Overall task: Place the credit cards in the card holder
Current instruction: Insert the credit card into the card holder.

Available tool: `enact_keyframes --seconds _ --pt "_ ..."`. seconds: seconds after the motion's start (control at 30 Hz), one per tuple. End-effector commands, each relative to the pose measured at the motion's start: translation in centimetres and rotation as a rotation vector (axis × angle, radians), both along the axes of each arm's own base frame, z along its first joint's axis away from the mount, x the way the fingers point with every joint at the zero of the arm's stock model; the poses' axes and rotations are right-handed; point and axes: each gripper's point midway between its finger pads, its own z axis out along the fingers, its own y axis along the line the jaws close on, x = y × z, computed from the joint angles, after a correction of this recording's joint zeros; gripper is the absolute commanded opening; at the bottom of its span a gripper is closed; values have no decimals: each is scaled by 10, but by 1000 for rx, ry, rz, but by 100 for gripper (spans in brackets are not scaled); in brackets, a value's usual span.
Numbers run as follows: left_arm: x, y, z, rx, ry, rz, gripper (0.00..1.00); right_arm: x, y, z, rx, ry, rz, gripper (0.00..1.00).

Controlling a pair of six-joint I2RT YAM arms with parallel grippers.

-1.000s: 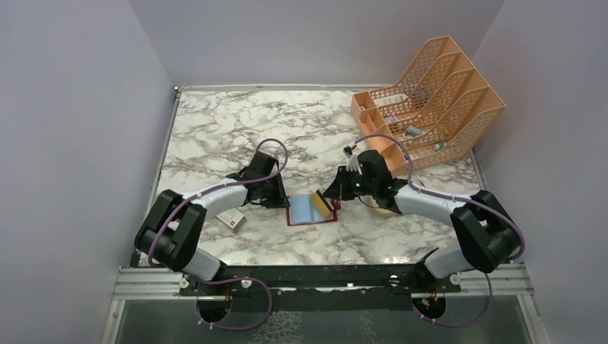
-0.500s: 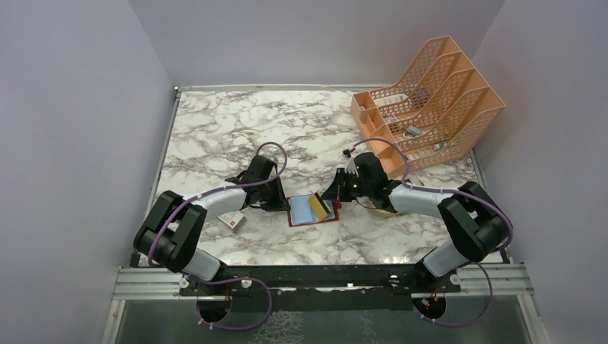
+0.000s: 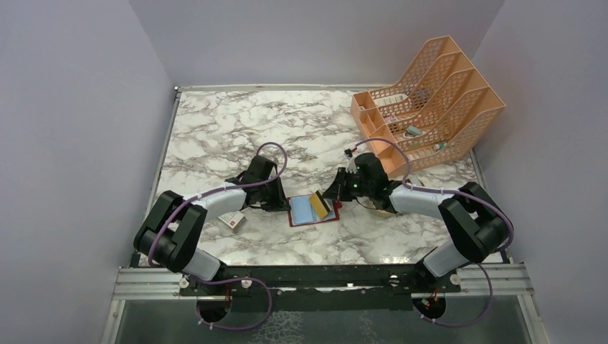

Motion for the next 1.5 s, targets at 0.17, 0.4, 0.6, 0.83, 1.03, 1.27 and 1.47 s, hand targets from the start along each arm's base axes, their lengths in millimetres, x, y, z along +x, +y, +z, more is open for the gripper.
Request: enact_keyframes --seconds 0.17,0.4,0.6,0.83,1.03,1.27,1.47 --pt "-14 6 -11 18 42 -7 14 1 -2 0 -1 -25 -16 1" --pt "-15 7 -12 19 43 -4 14 1 -3 -4 -5 -19 -20 1" --pt "-15 7 -12 15 43 -4 14 -2 1 -10 15 1 -8 1" --pt "-19 5 -14 -2 56 2 14 2 4 -12 46 14 -38 1" --pt "-24 4 -16 -17 66 5 14 1 6 -20 68 38 -57 1" --pt "-30 1 -18 -39 78 8 15 0 0 -23 70 39 -99 1" --pt "-31 -1 -19 -50 81 8 15 -5 5 -26 66 51 -89 1"
